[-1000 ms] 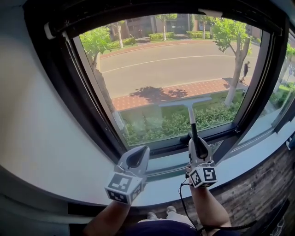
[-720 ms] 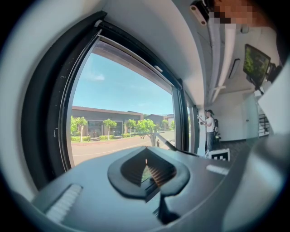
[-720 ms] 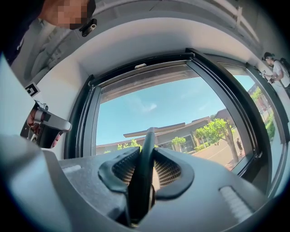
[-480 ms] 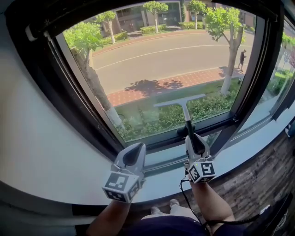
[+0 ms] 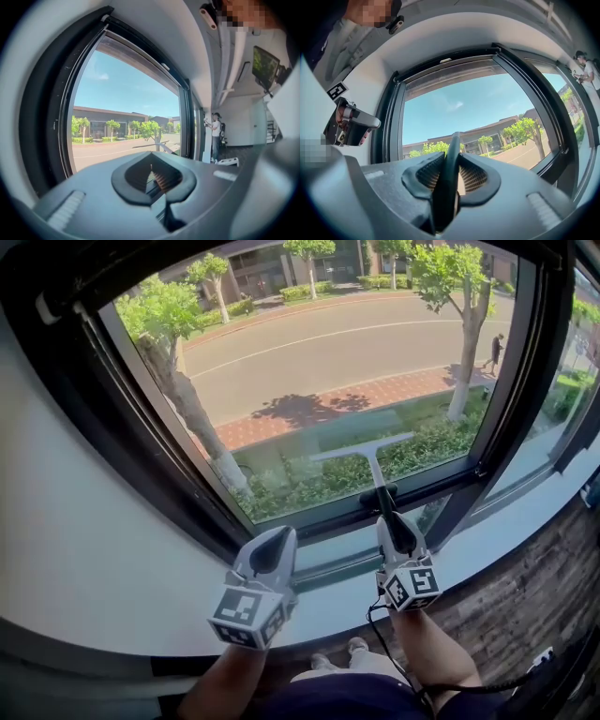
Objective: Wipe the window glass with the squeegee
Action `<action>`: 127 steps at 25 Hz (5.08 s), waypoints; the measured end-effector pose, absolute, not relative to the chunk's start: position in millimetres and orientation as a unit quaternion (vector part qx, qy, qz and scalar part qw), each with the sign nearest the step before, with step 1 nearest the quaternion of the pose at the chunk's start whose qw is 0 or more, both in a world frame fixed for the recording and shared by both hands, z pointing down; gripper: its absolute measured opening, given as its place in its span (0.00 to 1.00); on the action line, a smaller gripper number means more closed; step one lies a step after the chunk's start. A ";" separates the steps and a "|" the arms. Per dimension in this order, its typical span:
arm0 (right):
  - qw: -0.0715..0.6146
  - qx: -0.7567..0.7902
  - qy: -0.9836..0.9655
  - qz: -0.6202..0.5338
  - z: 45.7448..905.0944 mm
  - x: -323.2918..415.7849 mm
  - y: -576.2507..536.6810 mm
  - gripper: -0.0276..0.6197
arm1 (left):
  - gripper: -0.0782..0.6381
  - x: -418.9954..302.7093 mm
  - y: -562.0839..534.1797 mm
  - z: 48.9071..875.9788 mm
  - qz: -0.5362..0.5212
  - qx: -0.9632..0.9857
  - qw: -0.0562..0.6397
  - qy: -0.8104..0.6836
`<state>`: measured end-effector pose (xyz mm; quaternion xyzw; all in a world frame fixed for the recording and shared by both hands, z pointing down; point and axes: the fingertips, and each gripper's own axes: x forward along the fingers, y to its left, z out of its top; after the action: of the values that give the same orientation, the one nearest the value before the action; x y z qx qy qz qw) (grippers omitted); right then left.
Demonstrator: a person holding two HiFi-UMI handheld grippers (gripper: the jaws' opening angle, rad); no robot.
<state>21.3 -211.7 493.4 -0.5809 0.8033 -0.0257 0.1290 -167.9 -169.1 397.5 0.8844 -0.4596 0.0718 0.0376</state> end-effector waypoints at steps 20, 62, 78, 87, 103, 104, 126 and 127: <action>0.101 -0.588 0.799 -0.072 546.1 33.8 -203.0 0.20 | 0.10 -172.3 -163.8 416.9 0.086 0.881 0.051 -0.462; 0.133 -0.488 0.860 0.063 432.5 -23.4 -201.3 0.20 | 0.10 -236.3 -197.2 378.5 0.022 0.807 0.001 -0.591; 0.333 -0.452 0.815 0.143 213.9 -107.2 -211.2 0.20 | 0.10 -256.2 -166.8 320.6 0.016 0.810 -0.041 -0.585; 0.345 -0.453 0.802 0.182 169.5 -139.2 -223.5 0.20 | 0.10 -257.6 -158.0 313.6 0.015 0.824 -0.036 -0.566; 0.348 -0.448 0.793 0.222 137.6 -177.2 -234.1 0.20 | 0.10 -267.1 -158.4 290.2 -0.019 0.832 -0.063 -0.551; 0.348 -0.450 0.792 0.223 138.1 -176.4 -234.7 0.20 | 0.10 -267.4 -158.5 289.3 -0.023 0.832 -0.066 -0.550; 0.294 -0.474 0.807 0.195 208.3 -163.5 -222.7 0.20 | 0.10 -254.5 -150.9 324.6 0.002 0.845 -0.040 -0.533; 0.291 -0.475 0.808 0.193 212.1 -163.0 -222.2 0.20 | 0.10 -253.9 -150.3 326.5 0.002 0.845 -0.038 -0.533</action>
<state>-163.0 -222.2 212.1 -0.4752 0.8075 0.1932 0.2911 -253.9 -150.3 326.5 0.8454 -0.5327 0.0019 -0.0382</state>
